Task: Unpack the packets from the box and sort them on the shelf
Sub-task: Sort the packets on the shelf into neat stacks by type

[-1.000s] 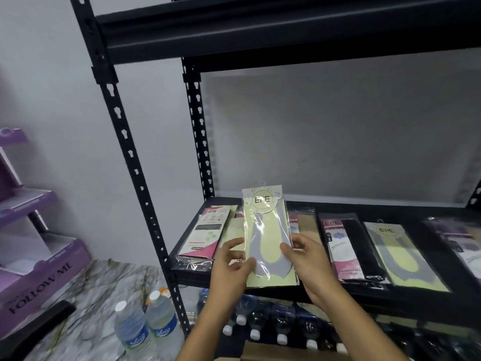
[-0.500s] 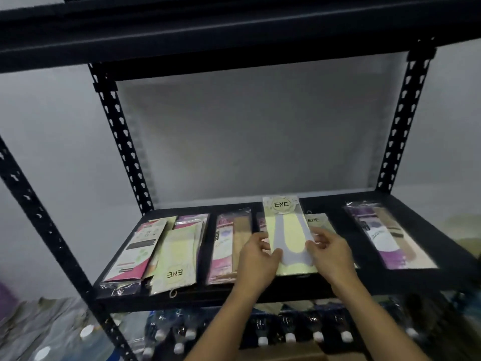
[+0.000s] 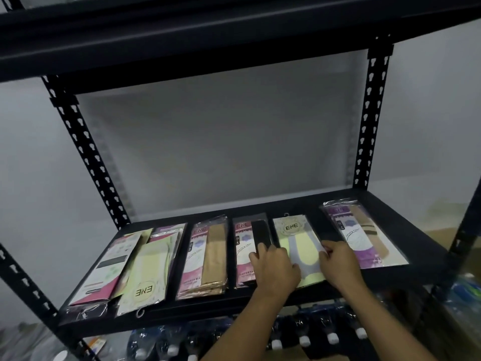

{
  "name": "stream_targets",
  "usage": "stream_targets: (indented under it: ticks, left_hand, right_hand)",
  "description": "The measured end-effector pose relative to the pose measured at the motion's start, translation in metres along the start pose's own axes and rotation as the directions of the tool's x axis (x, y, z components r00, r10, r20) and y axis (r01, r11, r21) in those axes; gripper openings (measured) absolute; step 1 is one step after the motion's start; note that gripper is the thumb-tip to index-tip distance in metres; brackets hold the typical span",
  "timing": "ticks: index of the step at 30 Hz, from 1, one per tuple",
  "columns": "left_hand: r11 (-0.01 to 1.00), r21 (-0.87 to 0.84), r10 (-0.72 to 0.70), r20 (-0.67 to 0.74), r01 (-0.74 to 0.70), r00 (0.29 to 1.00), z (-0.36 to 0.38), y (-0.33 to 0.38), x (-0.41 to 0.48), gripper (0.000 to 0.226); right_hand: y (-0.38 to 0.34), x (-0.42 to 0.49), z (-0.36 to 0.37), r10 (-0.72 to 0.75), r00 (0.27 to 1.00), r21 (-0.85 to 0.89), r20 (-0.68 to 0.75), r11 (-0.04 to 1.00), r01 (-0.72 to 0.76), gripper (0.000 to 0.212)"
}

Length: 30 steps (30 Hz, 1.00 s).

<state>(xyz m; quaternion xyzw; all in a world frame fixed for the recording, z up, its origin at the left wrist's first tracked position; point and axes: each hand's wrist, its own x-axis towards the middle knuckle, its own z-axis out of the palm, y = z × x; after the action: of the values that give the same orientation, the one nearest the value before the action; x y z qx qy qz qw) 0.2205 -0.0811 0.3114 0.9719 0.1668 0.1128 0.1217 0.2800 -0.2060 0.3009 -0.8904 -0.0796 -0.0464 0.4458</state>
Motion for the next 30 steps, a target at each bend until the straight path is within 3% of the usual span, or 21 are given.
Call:
stream_targets:
  ticks: [5,12,15,24,30]
  left_hand:
    - [0.997,0.022,0.072,-0.046,-0.071,0.996,0.001,-0.004,-0.002,0.03]
    - [0.97,-0.209,0.101,-0.117,-0.124,0.988,-0.015,-0.028,-0.003,0.03]
    - [0.957,-0.27,0.068,-0.153,-0.108,0.986,-0.027,-0.048,-0.008,0.027]
    - [0.94,-0.323,-0.203,-0.255,0.114,0.945,-0.068,-0.153,-0.044,0.027]
    - [0.927,-0.242,-0.351,-0.281,0.287,0.893,-0.084,-0.237,-0.076,0.038]
  right_hand:
    - [0.004,-0.002,0.005,-0.019,1.0,-0.026,-0.006,0.999,0.019,0.026]
    - [-0.01,-0.005,0.01,-0.012,0.997,-0.174,-0.083,0.985,-0.002,0.035]
    - [-0.029,-0.013,0.021,-0.079,0.994,-0.152,-0.073,0.986,0.067,0.035]
    - [-0.108,-0.059,0.098,-0.272,0.96,0.109,0.067,0.958,0.264,0.027]
    - [-0.152,-0.089,0.153,-0.395,0.899,0.157,0.191,0.916,0.369,0.029]
